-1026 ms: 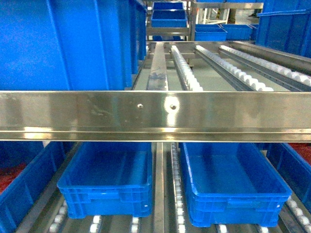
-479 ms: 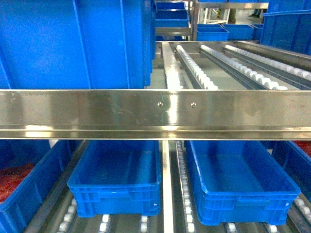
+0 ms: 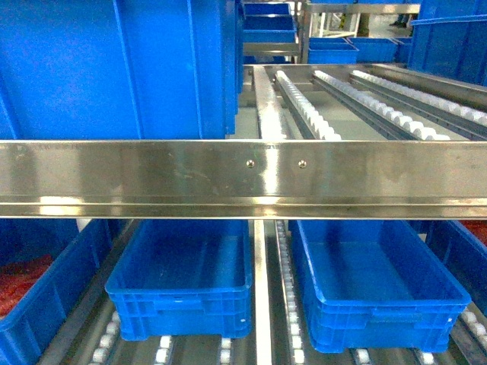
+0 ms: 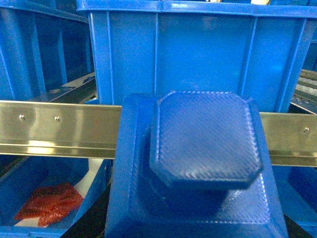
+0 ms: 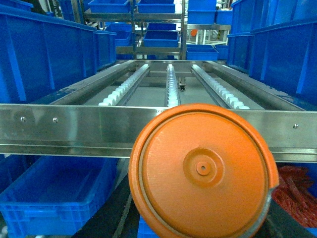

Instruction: Sort blue parts and orange caps into right shelf containers

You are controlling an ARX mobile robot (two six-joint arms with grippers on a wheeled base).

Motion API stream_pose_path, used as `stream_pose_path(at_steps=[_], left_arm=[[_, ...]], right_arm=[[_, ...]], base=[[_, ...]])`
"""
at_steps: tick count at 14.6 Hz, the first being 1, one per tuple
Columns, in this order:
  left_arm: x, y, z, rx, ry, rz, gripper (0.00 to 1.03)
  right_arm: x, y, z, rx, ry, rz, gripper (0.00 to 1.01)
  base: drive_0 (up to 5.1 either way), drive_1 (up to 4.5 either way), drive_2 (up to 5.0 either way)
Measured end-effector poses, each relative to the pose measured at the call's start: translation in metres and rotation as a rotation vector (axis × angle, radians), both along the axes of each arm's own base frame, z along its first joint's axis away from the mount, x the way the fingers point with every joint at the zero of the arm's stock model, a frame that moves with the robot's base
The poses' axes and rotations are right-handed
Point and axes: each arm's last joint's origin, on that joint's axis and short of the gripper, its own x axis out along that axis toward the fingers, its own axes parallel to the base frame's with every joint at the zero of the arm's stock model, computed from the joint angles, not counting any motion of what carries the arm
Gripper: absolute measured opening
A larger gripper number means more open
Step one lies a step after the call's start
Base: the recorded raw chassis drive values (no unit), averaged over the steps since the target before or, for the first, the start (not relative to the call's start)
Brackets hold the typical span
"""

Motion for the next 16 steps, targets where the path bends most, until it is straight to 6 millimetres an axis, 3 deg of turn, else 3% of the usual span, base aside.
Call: stream_pose_path(at_steps=[16], left_arm=[[0.0000,0.0000,0.0000,0.000,0.000,-0.001,0.42]], right_arm=[[0.0000,-0.0001,0.0001,0.000,-0.001,-0.002,0.43]], base=[[0.0,0.00,0.0]])
